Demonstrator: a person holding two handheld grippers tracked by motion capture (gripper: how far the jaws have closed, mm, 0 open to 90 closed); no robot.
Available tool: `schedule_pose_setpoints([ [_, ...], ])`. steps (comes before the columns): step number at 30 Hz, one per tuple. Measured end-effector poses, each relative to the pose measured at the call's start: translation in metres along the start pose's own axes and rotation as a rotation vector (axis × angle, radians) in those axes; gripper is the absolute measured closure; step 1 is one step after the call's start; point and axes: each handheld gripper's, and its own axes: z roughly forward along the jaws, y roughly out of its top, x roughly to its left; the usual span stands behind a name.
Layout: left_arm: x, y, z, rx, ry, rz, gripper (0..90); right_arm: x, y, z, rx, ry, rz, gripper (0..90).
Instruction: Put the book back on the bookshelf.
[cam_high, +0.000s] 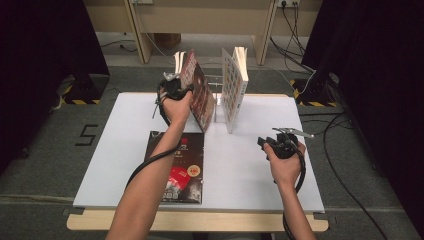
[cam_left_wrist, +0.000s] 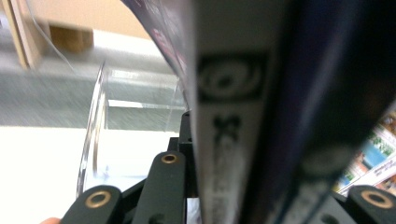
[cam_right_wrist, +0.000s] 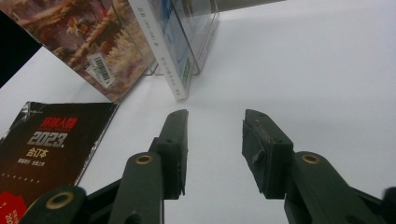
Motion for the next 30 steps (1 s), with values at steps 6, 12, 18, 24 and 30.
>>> schedule_pose_setpoints([
  [6, -0.023, 0.004, -0.004, -0.106, 0.042, 0.216, 76.0, -0.001, 0.0, 0.001, -0.004, -0.001, -0.001, 61.2],
  [12, -0.022, -0.013, 0.002, -0.142, 0.046, 0.251, 75.6, 0.0, -0.001, 0.001, -0.002, 0.0, -0.011, 61.3],
  [18, -0.019, -0.019, -0.004, -0.174, 0.044, 0.279, 73.8, 0.0, -0.002, 0.003, 0.004, -0.002, -0.013, 61.3],
  [24, -0.016, -0.019, -0.011, -0.166, 0.026, 0.273, 66.7, 0.001, -0.002, 0.002, 0.007, 0.005, -0.007, 61.2],
  [30, -0.014, -0.019, -0.018, -0.145, -0.008, 0.245, 55.5, 0.002, -0.001, 0.001, 0.008, 0.007, -0.014, 61.1],
])
